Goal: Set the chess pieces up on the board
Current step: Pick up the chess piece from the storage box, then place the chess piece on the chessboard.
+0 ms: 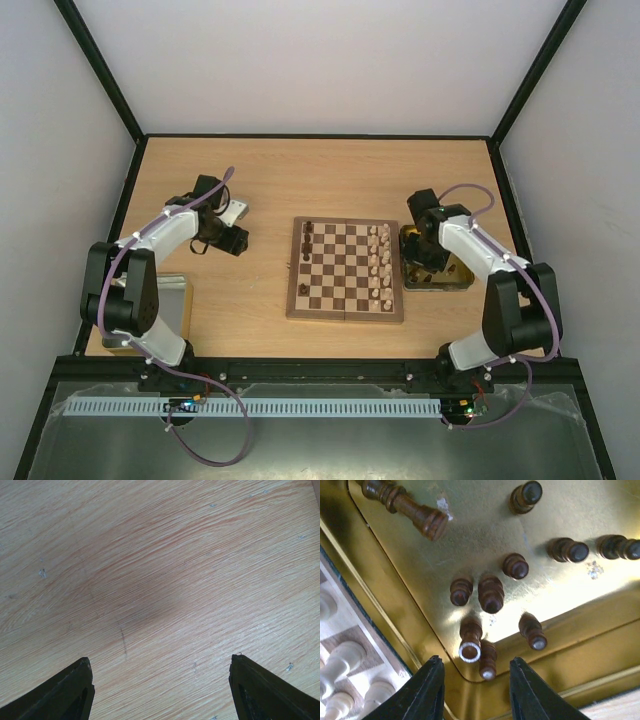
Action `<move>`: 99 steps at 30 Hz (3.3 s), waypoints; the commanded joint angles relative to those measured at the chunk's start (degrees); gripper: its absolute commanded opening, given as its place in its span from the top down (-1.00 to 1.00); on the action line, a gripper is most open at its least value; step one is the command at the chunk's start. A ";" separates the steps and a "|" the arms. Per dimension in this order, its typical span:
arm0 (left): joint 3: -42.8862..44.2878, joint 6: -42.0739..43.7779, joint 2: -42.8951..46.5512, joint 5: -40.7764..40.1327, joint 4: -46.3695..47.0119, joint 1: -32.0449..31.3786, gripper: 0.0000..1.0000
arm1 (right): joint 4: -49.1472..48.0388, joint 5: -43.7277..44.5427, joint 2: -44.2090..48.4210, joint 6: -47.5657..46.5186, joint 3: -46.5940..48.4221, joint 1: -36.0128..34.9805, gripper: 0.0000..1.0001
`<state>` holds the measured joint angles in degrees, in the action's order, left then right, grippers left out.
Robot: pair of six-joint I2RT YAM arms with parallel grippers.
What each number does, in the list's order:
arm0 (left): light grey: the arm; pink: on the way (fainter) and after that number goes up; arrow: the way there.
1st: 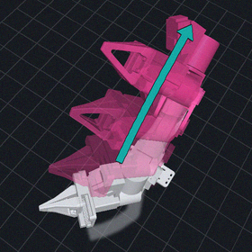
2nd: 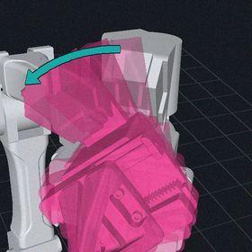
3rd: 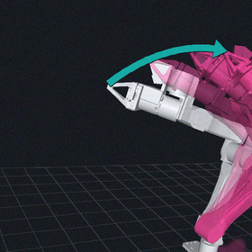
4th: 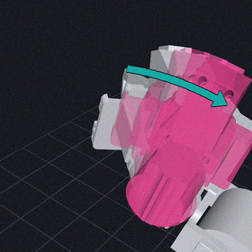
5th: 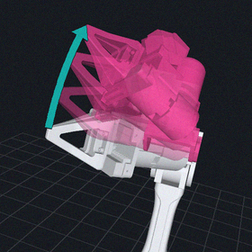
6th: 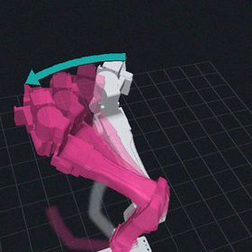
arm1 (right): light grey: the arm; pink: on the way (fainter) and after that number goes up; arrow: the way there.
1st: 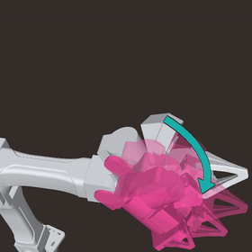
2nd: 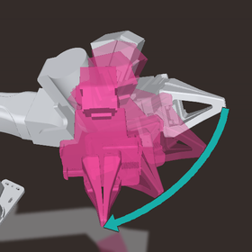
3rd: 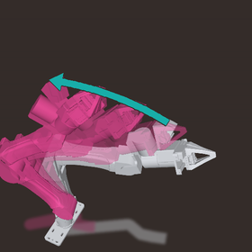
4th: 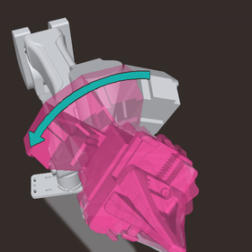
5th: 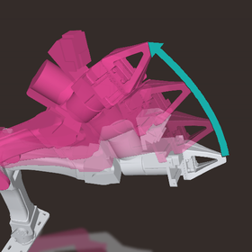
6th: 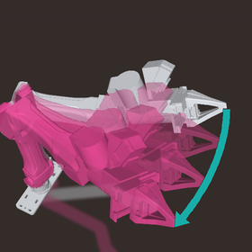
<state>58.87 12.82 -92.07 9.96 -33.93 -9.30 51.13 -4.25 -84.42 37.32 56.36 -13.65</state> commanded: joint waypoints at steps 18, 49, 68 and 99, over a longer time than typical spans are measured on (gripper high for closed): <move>0.96 -0.16 -0.80 -0.46 -1.03 0.25 -0.48 | -7.62 -0.23 -5.57 -0.31 -3.90 1.01 0.46; 1.41 -0.14 0.02 1.01 -1.82 0.22 -0.48 | 0.24 6.62 -0.01 -3.00 2.56 1.67 0.81; 0.29 -0.16 3.32 0.76 -1.57 0.16 -0.49 | 14.21 8.99 -1.58 6.99 20.14 -30.01 0.87; 0.28 -0.37 3.19 0.83 -1.05 0.16 -0.49 | 2.41 1.73 -23.69 4.28 28.67 -51.06 0.86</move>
<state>58.98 12.82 -89.97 10.44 -34.17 -9.30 54.63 -2.37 -106.37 42.41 83.09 -64.45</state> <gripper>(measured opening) 0.747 0.078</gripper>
